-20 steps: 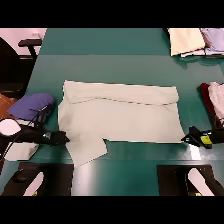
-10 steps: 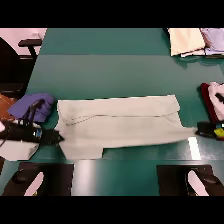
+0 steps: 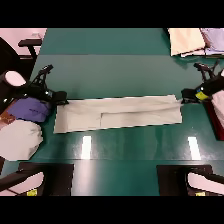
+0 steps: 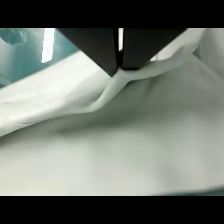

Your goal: Fold the shirts.

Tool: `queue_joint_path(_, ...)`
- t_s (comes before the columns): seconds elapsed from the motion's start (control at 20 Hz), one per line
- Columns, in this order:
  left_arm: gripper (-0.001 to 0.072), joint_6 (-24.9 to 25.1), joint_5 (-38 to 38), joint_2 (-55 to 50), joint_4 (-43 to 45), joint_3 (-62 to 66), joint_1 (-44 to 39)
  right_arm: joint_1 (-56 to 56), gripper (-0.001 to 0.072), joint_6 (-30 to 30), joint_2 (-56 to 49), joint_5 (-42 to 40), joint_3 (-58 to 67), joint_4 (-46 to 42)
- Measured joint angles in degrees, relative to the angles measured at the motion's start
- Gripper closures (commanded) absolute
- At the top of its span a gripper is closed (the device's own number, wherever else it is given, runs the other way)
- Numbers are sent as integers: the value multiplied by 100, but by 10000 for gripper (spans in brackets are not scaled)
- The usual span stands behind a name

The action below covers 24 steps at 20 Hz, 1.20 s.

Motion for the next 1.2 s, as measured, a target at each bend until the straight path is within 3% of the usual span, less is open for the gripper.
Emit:
queue_joint_path(0.05,454,17,96,-164,13,98,-2,-4,565,0,-212,-20,199,107)
queue_joint_path(0.1,139,35,184,-297,20,179,0,-17,378,-2,-420,-50,393,232)
queue_joint_path(0.15,65,37,247,-393,28,234,0,-50,328,-33,-581,-63,546,361)
queue_joint_path(0.3,67,52,310,-542,31,341,2,-284,324,-258,-852,-90,769,861)
queue_joint_path(0.35,178,55,273,-566,31,385,0,-402,323,-369,-857,-87,754,1025)
queue_joint_path(0.4,524,55,221,-586,22,426,0,-560,322,-481,-817,-90,671,1158)
queue_joint_path(0.45,656,57,149,-599,4,461,2,-730,300,-581,-743,-85,546,1246)
queue_joint_path(0.5,655,61,83,-610,-55,487,2,-935,125,-686,-649,-85,372,1333)
queue_joint_path(0.55,655,70,42,-616,-131,505,-4,-1156,45,-778,-568,-85,164,1394)
queue_joint_path(0.95,675,-22,483,-634,-647,549,-942,-2227,65,-1589,-892,-225,-1279,2347)
queue_joint_path(1.1,675,-177,914,-710,-717,595,-1429,-2020,243,-1731,-1176,-350,-1386,2754)
queue_joint_path(1.2,675,-269,1084,-870,-745,715,-1738,-1801,492,-1792,-1327,-481,-1300,2839)
